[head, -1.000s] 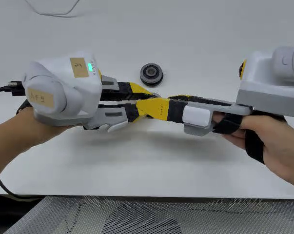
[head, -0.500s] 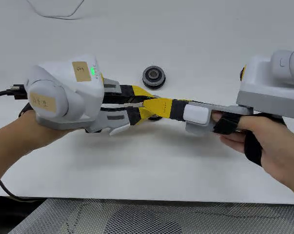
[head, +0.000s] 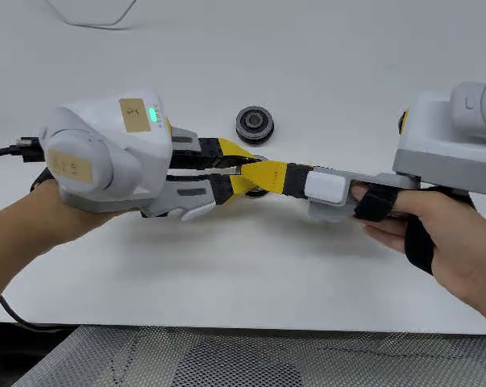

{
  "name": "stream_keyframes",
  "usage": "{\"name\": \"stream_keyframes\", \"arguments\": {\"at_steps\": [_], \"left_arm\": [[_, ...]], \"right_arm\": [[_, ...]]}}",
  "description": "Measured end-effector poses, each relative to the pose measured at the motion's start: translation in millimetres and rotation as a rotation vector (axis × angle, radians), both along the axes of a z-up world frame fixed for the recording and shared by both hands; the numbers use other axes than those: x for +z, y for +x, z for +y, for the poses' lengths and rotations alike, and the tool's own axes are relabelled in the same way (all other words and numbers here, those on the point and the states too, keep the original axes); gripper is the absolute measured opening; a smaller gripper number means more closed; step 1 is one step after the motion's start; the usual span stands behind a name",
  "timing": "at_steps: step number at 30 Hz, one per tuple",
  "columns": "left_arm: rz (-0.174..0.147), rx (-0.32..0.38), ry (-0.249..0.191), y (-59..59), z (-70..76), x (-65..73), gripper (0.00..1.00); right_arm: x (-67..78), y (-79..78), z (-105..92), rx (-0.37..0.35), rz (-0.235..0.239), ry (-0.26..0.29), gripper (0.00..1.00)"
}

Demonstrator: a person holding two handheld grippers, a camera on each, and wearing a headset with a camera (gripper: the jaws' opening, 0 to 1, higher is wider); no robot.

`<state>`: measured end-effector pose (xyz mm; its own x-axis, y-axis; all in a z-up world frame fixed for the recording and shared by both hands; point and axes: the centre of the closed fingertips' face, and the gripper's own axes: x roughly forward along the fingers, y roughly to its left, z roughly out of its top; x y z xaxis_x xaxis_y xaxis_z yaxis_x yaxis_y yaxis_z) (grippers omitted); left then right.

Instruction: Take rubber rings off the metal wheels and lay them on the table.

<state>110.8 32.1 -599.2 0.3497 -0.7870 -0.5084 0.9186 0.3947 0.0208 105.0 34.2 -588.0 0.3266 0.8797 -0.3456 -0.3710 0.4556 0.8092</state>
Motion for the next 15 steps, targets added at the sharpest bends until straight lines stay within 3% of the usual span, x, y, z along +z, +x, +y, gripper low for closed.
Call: {"name": "stream_keyframes", "arguments": {"at_steps": [15], "left_arm": [[0.001, 0.002, 0.002, 1.0, 0.1, -0.2, 0.13]], "right_arm": [[1.0, -3.4, -2.1, 0.002, -0.004, 0.003, 0.43]]}}
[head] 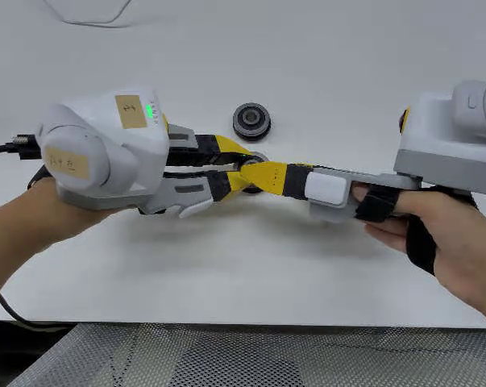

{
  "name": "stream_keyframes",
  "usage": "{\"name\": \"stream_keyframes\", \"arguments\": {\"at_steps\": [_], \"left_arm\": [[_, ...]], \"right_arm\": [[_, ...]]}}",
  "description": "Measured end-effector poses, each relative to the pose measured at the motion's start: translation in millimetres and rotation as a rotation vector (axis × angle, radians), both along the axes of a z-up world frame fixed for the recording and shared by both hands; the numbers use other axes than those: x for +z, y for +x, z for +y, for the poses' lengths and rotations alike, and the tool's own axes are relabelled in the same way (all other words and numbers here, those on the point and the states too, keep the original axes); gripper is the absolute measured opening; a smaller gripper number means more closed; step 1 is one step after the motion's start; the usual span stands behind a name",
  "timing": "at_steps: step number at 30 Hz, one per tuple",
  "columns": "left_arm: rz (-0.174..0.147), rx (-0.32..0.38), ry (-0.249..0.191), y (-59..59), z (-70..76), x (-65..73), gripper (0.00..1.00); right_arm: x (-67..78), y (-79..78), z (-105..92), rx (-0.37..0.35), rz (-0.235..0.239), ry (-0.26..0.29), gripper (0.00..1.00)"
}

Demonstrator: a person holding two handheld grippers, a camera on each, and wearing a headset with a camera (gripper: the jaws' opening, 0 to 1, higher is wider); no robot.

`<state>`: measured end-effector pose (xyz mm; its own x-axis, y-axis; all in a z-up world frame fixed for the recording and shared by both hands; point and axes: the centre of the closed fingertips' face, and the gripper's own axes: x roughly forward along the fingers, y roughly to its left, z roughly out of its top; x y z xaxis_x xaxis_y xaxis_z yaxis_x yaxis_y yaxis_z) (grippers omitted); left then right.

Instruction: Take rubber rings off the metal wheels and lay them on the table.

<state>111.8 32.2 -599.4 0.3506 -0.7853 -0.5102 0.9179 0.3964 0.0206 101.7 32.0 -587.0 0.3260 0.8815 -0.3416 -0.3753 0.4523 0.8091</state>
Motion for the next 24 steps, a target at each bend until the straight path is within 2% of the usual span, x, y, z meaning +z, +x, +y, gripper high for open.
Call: {"name": "stream_keyframes", "arguments": {"at_steps": [5, 13, 24], "left_arm": [[0.0, 0.0, 0.001, 0.3, 0.0, 0.1, 0.13], [0.0, 0.0, 0.001, 0.5, 0.3, 0.0, 0.13], [0.0, -0.001, 0.005, -0.1, 0.6, -0.1, 0.13]], "right_arm": [[-3.1, 2.0, -1.1, -0.006, 0.003, -0.001, 0.4], [-10.8, 8.1, -3.5, -0.034, 0.037, 0.011, 0.3], [-10.8, 9.2, -6.4, -0.043, 0.021, -0.001, 0.23]]}}
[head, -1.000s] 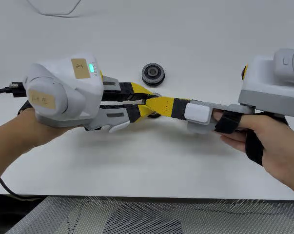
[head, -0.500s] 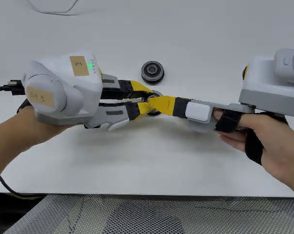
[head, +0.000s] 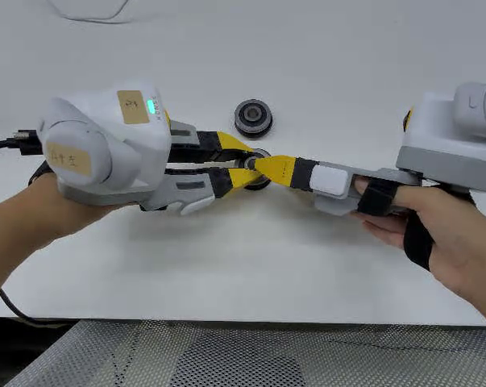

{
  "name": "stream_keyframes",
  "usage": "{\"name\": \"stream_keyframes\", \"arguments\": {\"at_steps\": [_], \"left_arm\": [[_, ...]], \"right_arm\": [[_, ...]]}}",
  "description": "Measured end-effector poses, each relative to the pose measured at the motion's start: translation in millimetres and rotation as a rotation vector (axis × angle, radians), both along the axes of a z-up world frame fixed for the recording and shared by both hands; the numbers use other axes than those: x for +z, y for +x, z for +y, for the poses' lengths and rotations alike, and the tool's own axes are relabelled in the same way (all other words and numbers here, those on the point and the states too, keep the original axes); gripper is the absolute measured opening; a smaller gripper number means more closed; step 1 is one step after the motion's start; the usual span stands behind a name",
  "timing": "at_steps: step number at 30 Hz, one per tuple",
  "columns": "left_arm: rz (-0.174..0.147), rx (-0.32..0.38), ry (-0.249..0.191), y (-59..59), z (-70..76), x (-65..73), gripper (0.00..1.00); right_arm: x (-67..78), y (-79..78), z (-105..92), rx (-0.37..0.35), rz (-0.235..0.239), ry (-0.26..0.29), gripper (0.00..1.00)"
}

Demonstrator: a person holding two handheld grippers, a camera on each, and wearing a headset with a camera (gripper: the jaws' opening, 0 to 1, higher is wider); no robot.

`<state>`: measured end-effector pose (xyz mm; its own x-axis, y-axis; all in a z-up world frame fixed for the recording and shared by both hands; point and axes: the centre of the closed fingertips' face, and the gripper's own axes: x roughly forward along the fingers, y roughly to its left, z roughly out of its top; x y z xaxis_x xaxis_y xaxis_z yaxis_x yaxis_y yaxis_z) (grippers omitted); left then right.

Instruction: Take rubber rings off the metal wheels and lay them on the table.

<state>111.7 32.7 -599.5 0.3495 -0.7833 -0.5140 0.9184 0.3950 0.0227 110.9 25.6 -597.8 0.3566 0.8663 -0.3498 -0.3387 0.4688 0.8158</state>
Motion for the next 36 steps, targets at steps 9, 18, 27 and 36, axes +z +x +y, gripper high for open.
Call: {"name": "stream_keyframes", "arguments": {"at_steps": [9, 18, 27, 36], "left_arm": [[0.0, 0.001, 0.001, -0.7, 0.3, 0.1, 0.13], [0.0, 0.001, 0.001, -0.7, 0.3, 0.1, 0.13], [0.0, 0.003, 0.002, -0.4, 0.2, 0.3, 0.13], [0.0, 0.005, 0.001, -0.3, 0.2, 0.3, 0.13]], "right_arm": [[-1.9, 0.2, -1.4, 0.001, -0.021, -0.023, 0.16], [-4.9, 1.4, -2.5, 0.011, -0.066, -0.079, 0.1], [-7.3, 3.1, -3.2, 0.017, -0.085, -0.129, 0.07], [-9.0, 4.4, -3.6, 0.025, -0.097, -0.17, 0.05]]}}
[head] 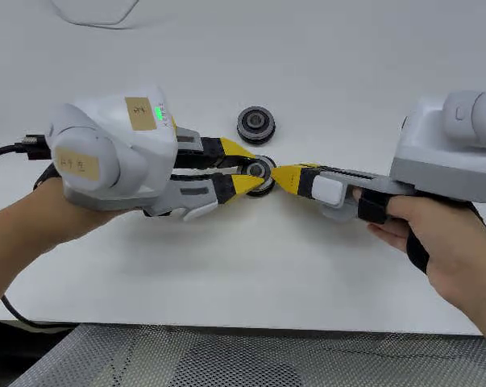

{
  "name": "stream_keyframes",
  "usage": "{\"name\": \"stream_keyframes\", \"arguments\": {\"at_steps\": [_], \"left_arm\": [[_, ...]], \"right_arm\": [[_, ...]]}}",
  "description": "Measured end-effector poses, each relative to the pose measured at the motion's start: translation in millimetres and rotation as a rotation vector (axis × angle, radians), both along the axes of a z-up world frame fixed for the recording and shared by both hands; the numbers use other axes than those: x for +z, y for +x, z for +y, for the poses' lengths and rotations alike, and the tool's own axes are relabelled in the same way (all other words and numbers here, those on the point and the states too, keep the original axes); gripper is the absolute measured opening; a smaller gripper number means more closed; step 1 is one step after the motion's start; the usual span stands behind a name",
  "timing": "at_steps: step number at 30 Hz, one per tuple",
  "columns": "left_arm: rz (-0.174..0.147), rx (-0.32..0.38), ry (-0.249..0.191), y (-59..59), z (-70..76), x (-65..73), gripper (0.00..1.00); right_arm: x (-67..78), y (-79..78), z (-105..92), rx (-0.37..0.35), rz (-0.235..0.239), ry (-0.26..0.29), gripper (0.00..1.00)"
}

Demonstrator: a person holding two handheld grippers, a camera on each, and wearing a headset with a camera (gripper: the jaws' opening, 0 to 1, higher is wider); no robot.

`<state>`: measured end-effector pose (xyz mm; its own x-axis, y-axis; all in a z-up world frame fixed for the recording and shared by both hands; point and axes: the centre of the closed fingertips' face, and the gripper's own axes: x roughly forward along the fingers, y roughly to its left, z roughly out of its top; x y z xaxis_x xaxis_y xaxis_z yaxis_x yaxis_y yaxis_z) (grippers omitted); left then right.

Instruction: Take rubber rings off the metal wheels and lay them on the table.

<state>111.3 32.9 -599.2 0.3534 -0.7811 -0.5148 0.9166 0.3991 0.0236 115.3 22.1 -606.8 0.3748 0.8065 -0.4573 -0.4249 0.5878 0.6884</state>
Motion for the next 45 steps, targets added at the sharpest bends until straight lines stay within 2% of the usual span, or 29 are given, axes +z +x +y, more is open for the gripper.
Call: {"name": "stream_keyframes", "arguments": {"at_steps": [7, 16, 28, 39, 44, 45], "left_arm": [[-0.002, 0.001, 0.005, -0.1, 0.2, -0.1, 0.13], [-0.004, 0.003, 0.009, -0.4, 0.8, -0.5, 0.13], [-0.008, 0.001, 0.016, -2.0, 0.5, -0.3, 0.12], [-0.009, 0.0, 0.017, -2.1, 1.0, -0.6, 0.12], [-0.011, -0.001, 0.016, -2.3, 0.8, -0.9, 0.12], [-0.012, 0.0, 0.016, -2.4, 0.7, -0.9, 0.12]], "right_arm": [[0.9, 0.3, -0.8, -0.02, 0.018, -0.041, 0.02], [0.7, -1.4, -1.4, -0.024, 0.034, -0.067, 0.01], [5.7, -5.6, 1.8, -0.007, 0.047, -0.046, 0.0], [9.2, -7.5, 6.0, 0.016, 0.042, -0.037, 0.0], [14.9, -7.7, 12.1, 0.025, 0.038, -0.011, 0.0], [15.0, -8.3, 13.6, 0.032, 0.035, -0.02, 0.0]]}}
